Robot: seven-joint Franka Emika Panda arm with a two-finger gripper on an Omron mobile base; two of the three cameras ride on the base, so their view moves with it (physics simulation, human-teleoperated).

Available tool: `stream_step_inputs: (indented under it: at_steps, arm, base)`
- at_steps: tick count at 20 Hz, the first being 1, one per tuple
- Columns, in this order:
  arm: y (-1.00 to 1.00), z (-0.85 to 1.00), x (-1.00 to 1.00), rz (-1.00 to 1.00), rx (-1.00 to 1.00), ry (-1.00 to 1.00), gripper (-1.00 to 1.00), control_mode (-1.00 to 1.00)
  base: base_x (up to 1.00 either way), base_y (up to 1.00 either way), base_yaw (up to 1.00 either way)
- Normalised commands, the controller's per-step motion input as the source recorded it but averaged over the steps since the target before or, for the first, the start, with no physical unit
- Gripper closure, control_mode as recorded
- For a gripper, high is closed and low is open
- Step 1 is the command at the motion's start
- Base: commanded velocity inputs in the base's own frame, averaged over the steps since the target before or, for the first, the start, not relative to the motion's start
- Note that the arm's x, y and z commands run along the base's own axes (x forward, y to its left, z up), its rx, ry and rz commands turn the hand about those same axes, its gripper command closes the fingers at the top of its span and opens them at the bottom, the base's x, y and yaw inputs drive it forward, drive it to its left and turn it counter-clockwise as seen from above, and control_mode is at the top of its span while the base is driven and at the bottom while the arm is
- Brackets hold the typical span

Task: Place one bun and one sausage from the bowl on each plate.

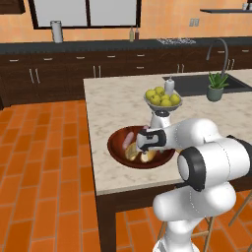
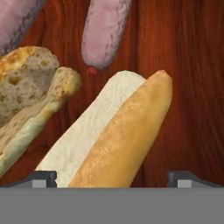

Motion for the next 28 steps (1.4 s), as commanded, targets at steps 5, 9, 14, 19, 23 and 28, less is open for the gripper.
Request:
stream_step_inputs:
  at_steps: [5, 9, 14, 19, 23, 28]
  arm:
    - [0.0, 0.0, 0.0, 0.0, 0.0, 0.0, 1.0, -1.0]
    - [0.0, 0.0, 0.0, 0.0, 0.0, 0.0, 1.0, -1.0]
    - [-0.1, 0.25, -0.21, 0.0, 0.01, -0.01, 1.0, -1.0]
    - [-0.57, 0.7, -0.24, 0.0, 0.02, 0.0, 1.0, -1.0]
    - [-0.99, 0.52, 0.04, 0.03, 0.05, 0.0, 1.0, -1.0]
    - [-1.0, 0.28, 0.62, 0.13, 0.13, 0.09, 1.0, -1.0]
  base:
    - [0.0, 0.0, 0.0]
    - [0.0, 0.0, 0.0]
    - [0.0, 0.0, 0.0]
    - [0.0, 0.0, 0.0]
    - [0.0, 0.0, 0.0]
    - [0.0, 0.0, 0.0]
